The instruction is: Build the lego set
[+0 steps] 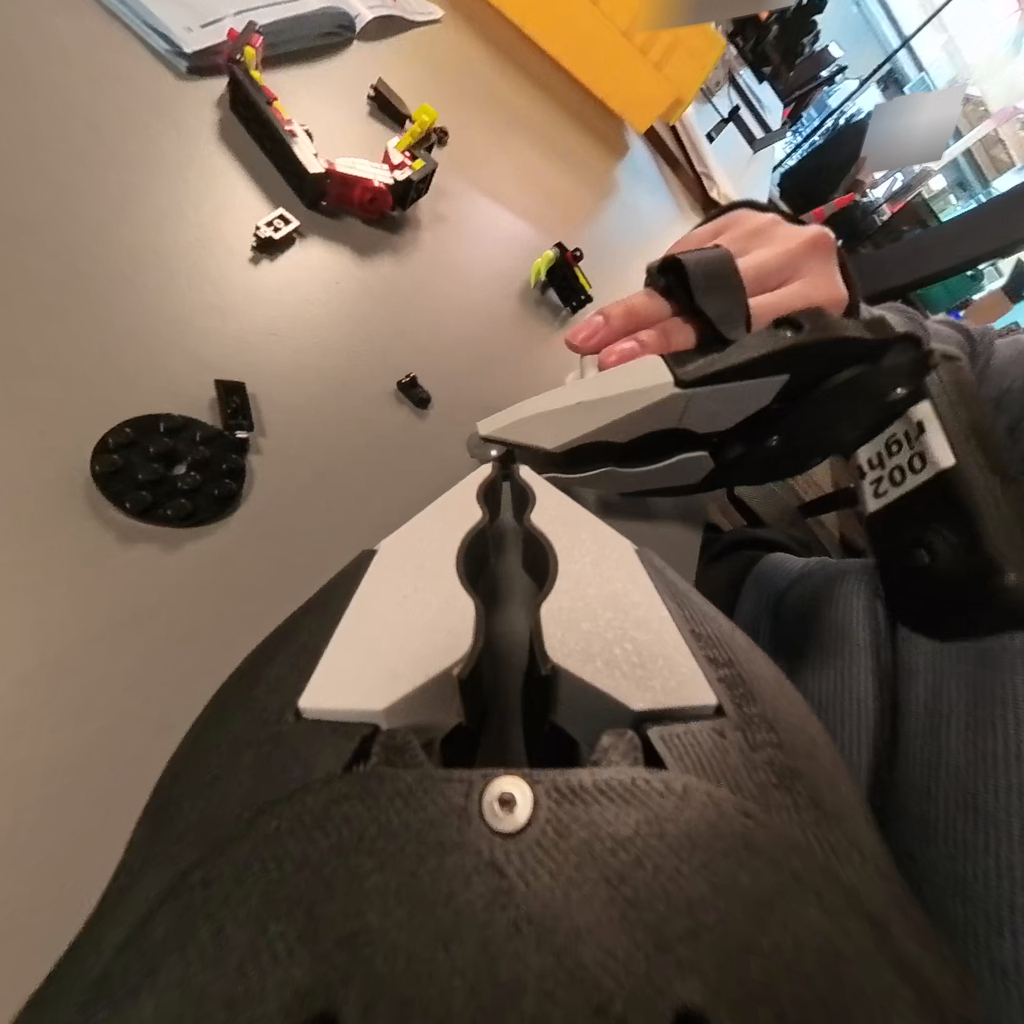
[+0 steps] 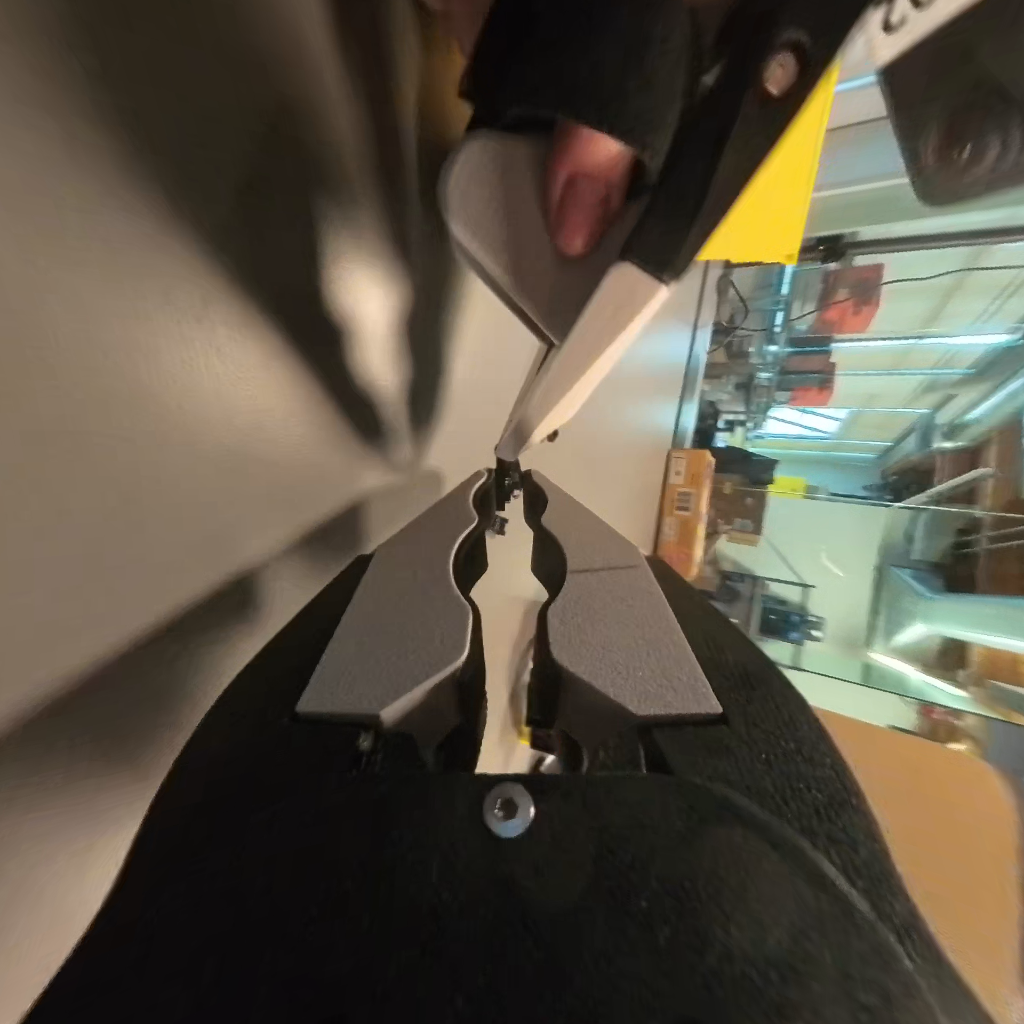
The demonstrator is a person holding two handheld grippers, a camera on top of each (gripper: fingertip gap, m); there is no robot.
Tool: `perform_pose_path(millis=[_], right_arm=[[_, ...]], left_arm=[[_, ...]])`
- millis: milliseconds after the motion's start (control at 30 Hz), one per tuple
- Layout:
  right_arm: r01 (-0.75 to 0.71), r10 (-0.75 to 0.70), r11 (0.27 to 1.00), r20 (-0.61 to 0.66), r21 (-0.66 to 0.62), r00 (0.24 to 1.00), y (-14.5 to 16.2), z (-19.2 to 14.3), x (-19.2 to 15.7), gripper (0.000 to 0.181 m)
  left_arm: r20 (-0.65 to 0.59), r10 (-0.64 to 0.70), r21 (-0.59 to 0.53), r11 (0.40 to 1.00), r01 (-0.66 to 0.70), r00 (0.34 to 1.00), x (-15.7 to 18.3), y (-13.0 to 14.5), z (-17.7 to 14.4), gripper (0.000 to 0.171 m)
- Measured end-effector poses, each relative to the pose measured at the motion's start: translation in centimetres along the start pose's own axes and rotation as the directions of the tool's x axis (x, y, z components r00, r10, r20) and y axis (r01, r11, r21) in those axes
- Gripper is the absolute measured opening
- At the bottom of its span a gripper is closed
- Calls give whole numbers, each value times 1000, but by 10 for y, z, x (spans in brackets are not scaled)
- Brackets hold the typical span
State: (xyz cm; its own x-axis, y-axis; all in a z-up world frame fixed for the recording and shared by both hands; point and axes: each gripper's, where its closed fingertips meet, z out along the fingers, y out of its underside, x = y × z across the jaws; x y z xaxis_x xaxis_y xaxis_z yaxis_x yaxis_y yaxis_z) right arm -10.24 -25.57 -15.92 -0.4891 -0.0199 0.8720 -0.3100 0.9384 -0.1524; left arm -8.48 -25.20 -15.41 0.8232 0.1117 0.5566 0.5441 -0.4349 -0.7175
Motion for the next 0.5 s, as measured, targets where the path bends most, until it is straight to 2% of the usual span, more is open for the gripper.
perform_pose_path(millis=[200, 367, 500], right_arm=[[-168, 164, 983, 50, 78, 985, -3, -12, 8, 7], [-289, 281, 950, 83, 120, 956, 0, -20, 7, 7], [-470, 442, 860, 173, 200, 880, -7, -30, 6, 7]], left_arm=[[-38, 132, 55, 990, -130, 991, 15, -7, -5, 2], [-28, 284, 103, 954, -280, 958, 24, -11, -12, 6], [-1, 392, 148, 910, -387, 920, 31, -15, -16, 19]])
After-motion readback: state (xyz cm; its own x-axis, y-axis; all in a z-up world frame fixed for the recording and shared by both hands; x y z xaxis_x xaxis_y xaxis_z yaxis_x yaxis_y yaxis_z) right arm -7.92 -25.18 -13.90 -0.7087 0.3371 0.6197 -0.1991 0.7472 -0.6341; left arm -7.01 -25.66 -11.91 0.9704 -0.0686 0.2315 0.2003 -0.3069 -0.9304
